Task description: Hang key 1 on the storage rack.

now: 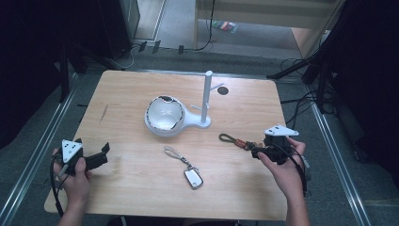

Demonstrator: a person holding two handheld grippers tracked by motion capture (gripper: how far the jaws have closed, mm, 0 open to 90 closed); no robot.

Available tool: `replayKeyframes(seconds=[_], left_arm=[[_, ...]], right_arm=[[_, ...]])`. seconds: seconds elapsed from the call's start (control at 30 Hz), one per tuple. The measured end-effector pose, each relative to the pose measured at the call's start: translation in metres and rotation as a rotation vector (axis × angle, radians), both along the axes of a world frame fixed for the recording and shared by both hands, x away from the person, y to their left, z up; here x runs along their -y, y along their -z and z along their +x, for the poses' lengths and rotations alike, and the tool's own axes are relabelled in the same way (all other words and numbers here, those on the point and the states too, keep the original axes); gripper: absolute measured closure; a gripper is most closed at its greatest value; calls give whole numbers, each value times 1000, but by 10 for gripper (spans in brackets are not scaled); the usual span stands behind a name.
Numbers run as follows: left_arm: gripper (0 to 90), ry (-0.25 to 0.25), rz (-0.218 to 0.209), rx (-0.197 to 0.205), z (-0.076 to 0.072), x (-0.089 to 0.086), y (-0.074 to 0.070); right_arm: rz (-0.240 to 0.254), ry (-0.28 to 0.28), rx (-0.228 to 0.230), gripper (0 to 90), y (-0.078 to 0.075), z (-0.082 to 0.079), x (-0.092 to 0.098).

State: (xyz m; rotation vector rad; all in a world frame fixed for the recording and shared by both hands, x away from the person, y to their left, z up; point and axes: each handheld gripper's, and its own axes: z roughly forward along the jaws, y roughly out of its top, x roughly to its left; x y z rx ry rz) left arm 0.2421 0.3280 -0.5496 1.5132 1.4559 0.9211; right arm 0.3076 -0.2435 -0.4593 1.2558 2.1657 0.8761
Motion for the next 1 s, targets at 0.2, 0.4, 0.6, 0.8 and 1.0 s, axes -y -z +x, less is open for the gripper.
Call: replayKeyframes(seconds=[0.2,0.4,0.6,0.8,1.0], left_arm=[[0,-7,6,-4,1,0,0],[0,-8,15,-3,1,1,0],[0,-19,16,8,0,2,0],[0,-24,24,16,-2,3,0],[0,-28,17,24,-3,2,0]], right_arm=[[-14,-50,-19,275,0,13,-14],[-99,-108,-44,260,2,27,-21],[-170,-138,-69,269,-3,37,-24],[-195,-177,-83,284,-4,44,-24],[-207,-231,-121,404,2,52,-22]])
